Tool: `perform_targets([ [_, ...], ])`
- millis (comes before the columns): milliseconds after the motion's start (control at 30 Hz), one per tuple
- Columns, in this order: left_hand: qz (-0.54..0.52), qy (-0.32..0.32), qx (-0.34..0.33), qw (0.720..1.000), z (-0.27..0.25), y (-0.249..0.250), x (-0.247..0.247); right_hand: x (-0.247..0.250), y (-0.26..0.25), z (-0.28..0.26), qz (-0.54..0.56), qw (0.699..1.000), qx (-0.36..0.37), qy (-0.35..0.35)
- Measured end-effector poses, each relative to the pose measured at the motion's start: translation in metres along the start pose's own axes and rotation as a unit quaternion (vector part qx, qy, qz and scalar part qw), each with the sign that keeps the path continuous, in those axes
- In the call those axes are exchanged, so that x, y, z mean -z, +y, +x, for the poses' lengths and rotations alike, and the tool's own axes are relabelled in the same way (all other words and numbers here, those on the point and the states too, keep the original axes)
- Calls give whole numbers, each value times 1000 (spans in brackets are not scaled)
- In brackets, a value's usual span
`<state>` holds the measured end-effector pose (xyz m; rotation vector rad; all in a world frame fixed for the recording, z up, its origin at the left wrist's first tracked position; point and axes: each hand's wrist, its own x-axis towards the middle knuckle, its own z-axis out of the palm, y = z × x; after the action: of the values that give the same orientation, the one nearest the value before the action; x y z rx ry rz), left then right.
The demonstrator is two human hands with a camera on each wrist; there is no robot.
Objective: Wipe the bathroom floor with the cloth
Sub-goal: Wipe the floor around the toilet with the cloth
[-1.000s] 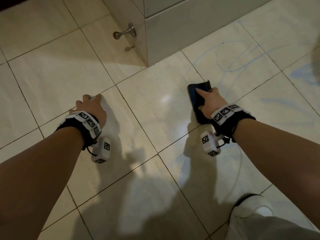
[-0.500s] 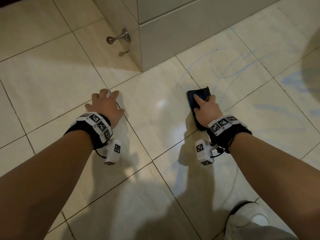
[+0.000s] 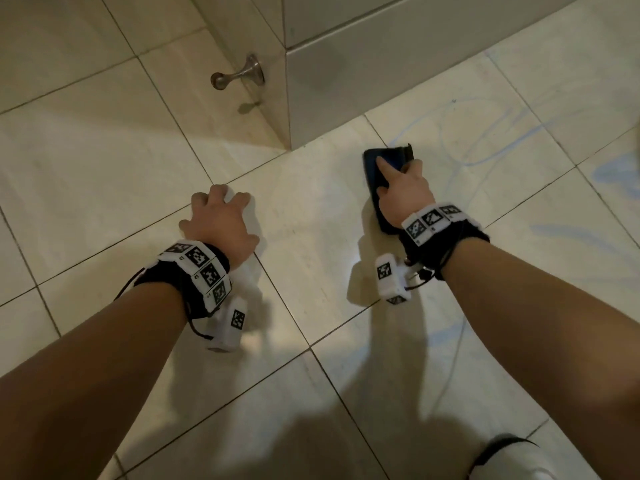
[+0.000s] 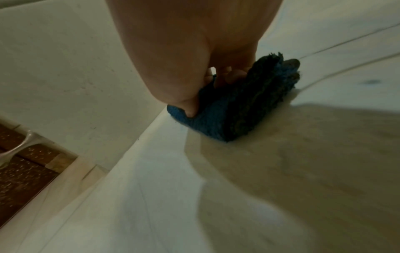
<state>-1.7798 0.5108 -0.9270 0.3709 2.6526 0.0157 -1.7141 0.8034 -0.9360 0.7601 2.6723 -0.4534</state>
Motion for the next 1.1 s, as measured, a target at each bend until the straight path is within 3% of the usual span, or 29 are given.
perform_targets([
  [133, 4, -6, 4, 1000, -1, 1, 2, 12, -19, 33, -5, 1000, -17, -7],
  [267, 11, -7, 1, 1000, -4, 3, 1, 15, -32, 33, -47, 998, -33, -25],
  [567, 3, -17, -9, 1000, -5, 1, 5, -34, -90, -60, -100, 983, 139, -68],
  [700, -7, -17, -5, 1000, -8, 3, 5, -50, -101, -84, -115, 974, 174, -92],
  [900, -7, -14, -11, 1000, -10, -2, 3, -54, -82, -101, -91, 977, 179, -77],
  [1100, -11, 1, -8, 1000, -9, -4, -2, -27, -43, -62, -51, 995, 82, -27],
])
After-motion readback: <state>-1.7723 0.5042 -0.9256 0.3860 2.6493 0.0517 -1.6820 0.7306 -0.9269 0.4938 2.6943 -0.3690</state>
